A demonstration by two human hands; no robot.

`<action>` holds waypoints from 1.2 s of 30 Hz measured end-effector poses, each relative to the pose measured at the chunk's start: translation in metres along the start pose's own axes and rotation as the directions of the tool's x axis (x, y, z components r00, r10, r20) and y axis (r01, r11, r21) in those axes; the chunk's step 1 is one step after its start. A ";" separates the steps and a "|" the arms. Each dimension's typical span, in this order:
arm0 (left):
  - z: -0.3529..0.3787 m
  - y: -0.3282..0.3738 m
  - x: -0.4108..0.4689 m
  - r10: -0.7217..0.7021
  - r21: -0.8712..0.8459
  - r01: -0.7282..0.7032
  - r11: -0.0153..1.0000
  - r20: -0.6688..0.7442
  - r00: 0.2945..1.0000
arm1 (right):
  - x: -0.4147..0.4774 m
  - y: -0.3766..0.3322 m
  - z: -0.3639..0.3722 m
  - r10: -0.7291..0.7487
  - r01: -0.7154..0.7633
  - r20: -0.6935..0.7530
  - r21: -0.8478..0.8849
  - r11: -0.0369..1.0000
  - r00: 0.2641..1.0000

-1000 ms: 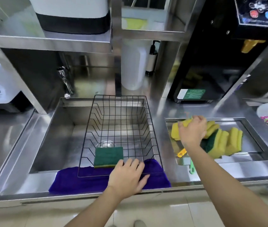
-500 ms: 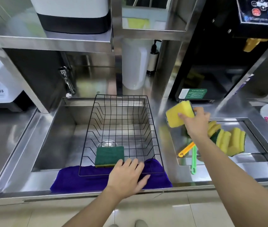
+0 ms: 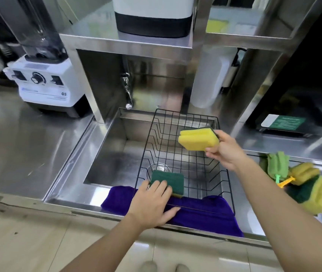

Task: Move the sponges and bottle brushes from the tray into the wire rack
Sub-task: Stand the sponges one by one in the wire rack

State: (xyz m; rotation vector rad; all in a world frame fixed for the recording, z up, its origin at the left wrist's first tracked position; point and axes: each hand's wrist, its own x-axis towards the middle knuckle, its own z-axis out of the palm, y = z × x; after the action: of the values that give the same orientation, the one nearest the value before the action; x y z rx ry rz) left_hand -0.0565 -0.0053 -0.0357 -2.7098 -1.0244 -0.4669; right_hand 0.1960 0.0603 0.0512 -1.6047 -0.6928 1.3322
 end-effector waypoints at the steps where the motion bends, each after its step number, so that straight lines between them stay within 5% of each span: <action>1: 0.000 -0.004 -0.002 -0.004 0.011 0.004 1.000 0.001 1.000 | 0.002 0.000 0.005 0.016 -0.019 0.040 0.066 0.998 0.999; 6: 0.001 -0.006 -0.004 -0.024 0.030 0.024 0.999 -0.021 1.000 | 0.000 0.003 0.032 0.050 -0.079 0.157 0.183 0.980 0.986; 10: 0.002 -0.005 -0.004 -0.043 0.013 0.044 0.999 -0.037 0.998 | 0.010 0.017 0.044 0.055 -0.055 0.033 0.016 0.998 0.998; 15: 0.005 -0.005 -0.005 -0.050 -0.010 0.049 0.999 -0.058 0.997 | 0.020 0.032 0.055 0.017 -0.015 -0.029 0.071 0.997 0.999; 28: 0.007 -0.005 -0.006 -0.068 -0.039 0.066 0.997 -0.049 0.996 | 0.027 0.065 0.071 0.143 -0.137 0.031 -0.152 0.979 0.989; 36: 0.005 -0.005 -0.005 -0.056 -0.052 0.055 0.997 -0.021 0.998 | 0.024 0.064 0.067 0.124 -0.065 0.122 -0.399 0.915 0.985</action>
State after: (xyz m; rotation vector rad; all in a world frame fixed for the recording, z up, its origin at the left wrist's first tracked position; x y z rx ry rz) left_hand -0.0626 -0.0027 -0.0413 -2.7201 -1.0983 -0.5392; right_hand 0.1304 0.0722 -0.0170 -1.8908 -1.0365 1.4568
